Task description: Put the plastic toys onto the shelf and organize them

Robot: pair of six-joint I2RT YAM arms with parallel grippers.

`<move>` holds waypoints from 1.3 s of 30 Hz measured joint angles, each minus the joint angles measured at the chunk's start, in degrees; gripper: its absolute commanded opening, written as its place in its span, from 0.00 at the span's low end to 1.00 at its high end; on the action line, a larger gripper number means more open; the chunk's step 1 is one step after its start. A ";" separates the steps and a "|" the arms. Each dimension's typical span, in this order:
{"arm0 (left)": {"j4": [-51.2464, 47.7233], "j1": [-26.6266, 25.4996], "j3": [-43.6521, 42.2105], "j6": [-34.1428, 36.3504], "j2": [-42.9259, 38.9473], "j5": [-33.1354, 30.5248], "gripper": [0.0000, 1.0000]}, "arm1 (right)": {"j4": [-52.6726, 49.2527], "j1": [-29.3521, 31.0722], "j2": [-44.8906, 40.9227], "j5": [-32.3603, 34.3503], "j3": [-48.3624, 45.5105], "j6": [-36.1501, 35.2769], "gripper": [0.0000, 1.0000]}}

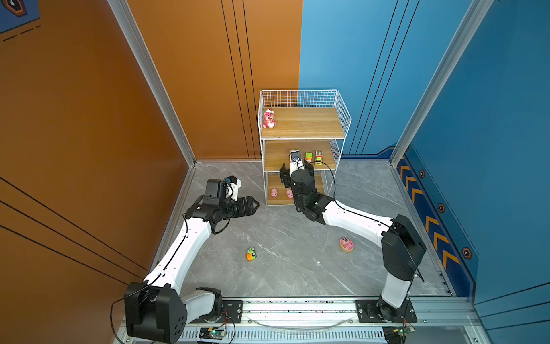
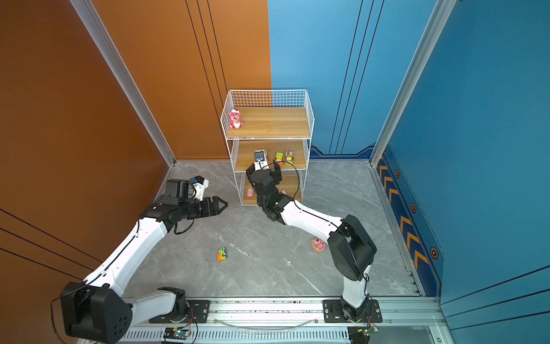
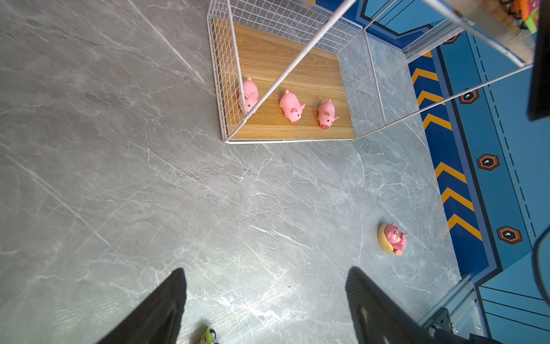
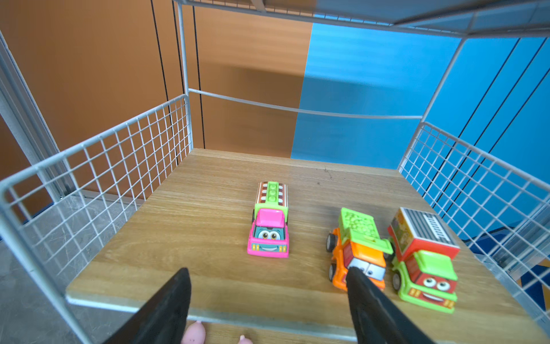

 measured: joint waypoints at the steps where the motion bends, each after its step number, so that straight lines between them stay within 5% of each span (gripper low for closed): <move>1: 0.00 0.00 0.00 0.02 0.00 -0.02 0.92 | 0.02 0.26 -0.79 0.04 -0.90 -0.09 0.87; 12: 0.00 0.57 -0.28 0.07 0.00 -1.75 0.98 | -0.90 3.63 -11.93 0.44 -10.38 0.02 1.00; 22: -0.98 1.55 -0.46 0.68 1.03 -9.38 0.98 | -8.85 4.13 -29.55 -1.38 -24.76 4.24 1.00; 30: -5.64 1.36 -0.48 0.15 3.78 -17.38 0.98 | -18.56 -7.96 -43.67 -10.56 -38.86 12.33 0.98; 39: -12.61 -4.52 -1.77 -5.33 4.07 -24.63 0.99 | -25.75 -19.52 -46.14 -24.06 -44.50 19.15 0.96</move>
